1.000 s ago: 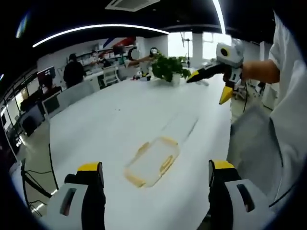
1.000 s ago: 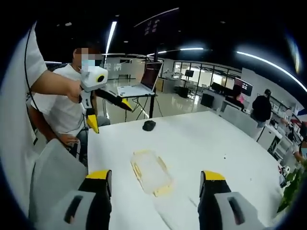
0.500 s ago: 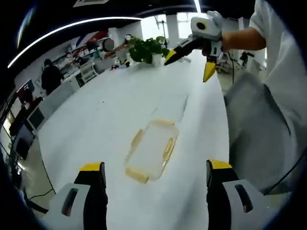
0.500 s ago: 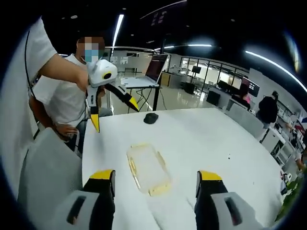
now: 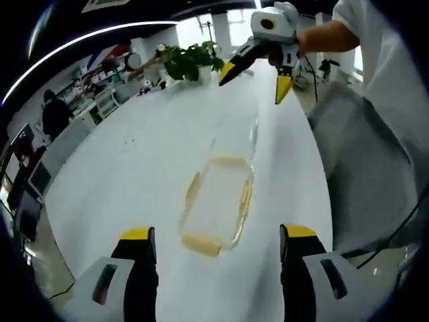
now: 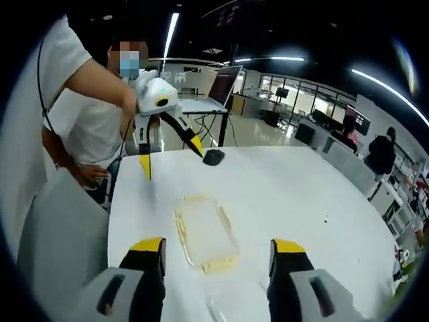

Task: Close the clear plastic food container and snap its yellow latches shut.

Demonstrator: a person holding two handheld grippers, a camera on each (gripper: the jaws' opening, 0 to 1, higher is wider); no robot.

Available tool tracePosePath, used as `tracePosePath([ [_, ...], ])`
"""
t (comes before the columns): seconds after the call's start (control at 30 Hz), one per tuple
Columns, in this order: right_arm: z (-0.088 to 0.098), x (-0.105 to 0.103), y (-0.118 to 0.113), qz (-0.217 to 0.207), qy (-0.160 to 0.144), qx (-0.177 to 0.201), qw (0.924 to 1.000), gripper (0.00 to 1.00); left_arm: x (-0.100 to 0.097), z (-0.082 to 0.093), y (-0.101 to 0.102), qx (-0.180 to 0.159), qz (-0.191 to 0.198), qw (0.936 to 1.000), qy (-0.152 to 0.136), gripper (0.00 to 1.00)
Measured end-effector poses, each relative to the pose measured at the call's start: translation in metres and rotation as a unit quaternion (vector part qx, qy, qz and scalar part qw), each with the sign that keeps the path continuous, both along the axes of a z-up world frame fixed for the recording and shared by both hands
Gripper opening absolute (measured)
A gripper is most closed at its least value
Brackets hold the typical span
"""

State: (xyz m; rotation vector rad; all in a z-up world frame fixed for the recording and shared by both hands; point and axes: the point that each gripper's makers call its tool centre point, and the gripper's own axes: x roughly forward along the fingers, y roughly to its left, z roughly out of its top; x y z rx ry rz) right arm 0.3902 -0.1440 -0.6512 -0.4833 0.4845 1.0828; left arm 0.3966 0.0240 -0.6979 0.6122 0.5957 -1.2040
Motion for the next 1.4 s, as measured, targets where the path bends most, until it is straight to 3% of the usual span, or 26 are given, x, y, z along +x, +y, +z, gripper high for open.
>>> tracePosePath([
  [0.33,-0.032,0.008,0.002,0.020,0.015,-0.039,0.9989,0.60,0.013,-0.016,0.001,0.014,-0.039,0.9991,0.001,0.66],
  [0.53,-0.031,0.009,0.010,0.027,0.022,-0.039,0.9986,0.54,0.014,-0.028,-0.004,0.026,-0.075,0.9968,0.004,0.66],
  [0.87,-0.067,0.014,0.004,0.064,0.018,-0.110,0.9917,0.53,0.021,-0.044,-0.010,0.044,-0.118,0.9921,0.003,0.61],
  [1.07,-0.088,0.021,-0.001,0.076,0.028,-0.153,0.9849,0.48,0.028,-0.057,-0.008,0.055,-0.121,0.9911,0.011,0.60],
  [1.4,-0.103,0.023,0.004,0.097,0.035,-0.167,0.9806,0.45,0.028,-0.074,-0.003,0.076,-0.136,0.9874,0.028,0.58],
])
